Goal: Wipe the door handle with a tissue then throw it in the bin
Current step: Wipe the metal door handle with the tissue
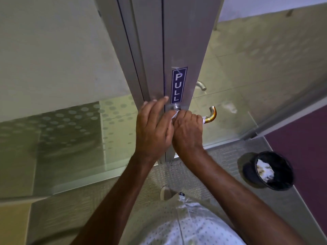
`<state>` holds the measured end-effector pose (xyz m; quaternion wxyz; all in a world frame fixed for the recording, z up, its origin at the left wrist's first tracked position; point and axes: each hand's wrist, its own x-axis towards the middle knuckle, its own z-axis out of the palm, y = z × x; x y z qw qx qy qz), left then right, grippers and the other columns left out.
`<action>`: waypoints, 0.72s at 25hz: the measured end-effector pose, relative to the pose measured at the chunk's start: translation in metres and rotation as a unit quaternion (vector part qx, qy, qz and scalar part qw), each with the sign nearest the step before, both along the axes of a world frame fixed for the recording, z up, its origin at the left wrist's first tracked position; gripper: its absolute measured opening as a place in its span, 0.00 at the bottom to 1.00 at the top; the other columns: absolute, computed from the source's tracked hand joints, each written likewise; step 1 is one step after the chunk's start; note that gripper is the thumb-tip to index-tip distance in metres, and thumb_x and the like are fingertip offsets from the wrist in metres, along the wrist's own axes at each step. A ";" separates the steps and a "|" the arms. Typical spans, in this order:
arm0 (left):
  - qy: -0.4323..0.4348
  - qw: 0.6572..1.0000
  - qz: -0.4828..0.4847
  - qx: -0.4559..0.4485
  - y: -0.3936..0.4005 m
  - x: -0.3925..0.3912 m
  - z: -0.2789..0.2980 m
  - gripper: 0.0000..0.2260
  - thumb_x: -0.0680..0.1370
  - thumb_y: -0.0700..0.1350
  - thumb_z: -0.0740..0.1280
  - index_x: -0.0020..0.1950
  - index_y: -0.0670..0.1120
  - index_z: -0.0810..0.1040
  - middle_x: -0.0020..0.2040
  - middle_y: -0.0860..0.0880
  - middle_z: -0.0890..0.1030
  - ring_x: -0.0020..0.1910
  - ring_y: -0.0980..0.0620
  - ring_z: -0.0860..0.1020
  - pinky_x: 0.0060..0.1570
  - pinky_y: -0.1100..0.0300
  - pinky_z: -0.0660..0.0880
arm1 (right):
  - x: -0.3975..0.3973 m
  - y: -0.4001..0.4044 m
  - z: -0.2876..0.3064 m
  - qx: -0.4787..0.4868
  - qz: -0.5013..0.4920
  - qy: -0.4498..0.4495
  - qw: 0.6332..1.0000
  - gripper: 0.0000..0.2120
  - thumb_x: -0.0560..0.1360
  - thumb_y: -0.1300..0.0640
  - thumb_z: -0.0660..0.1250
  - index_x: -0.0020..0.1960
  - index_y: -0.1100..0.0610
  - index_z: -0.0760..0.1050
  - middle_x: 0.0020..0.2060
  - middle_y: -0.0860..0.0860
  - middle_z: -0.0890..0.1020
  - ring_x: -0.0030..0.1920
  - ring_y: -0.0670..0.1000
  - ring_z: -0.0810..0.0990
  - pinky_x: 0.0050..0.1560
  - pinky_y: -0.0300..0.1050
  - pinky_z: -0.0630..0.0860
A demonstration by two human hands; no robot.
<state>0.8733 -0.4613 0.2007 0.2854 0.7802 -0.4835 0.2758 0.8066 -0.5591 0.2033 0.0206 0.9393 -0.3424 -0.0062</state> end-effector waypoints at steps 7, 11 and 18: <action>-0.110 0.993 0.050 0.004 -0.023 0.035 0.041 0.19 0.88 0.50 0.56 0.79 0.48 0.69 0.82 0.42 0.59 0.86 0.48 0.36 0.84 0.44 0.33 | 0.002 -0.005 0.009 -0.002 0.002 0.032 0.999 0.08 0.83 0.54 0.63 0.56 0.60 0.74 0.44 0.56 0.81 0.42 0.56 0.81 0.51 0.55 0.76; -0.162 0.983 0.081 -0.008 -0.034 0.047 0.052 0.21 0.88 0.50 0.58 0.80 0.49 0.68 0.88 0.47 0.52 0.86 0.49 0.34 0.83 0.44 0.32 | 0.001 -0.014 0.007 -0.005 0.067 0.037 0.997 0.08 0.81 0.56 0.67 0.59 0.56 0.76 0.46 0.54 0.82 0.41 0.55 0.82 0.50 0.54 0.76; -0.194 0.974 0.104 -0.057 -0.045 0.052 0.046 0.22 0.86 0.50 0.62 0.80 0.52 0.69 0.87 0.52 0.41 0.87 0.48 0.37 0.84 0.43 0.33 | -0.005 0.007 -0.002 -0.014 -0.017 -0.016 1.000 0.17 0.82 0.57 0.45 0.59 0.61 0.70 0.48 0.58 0.78 0.49 0.59 0.76 0.58 0.57 0.72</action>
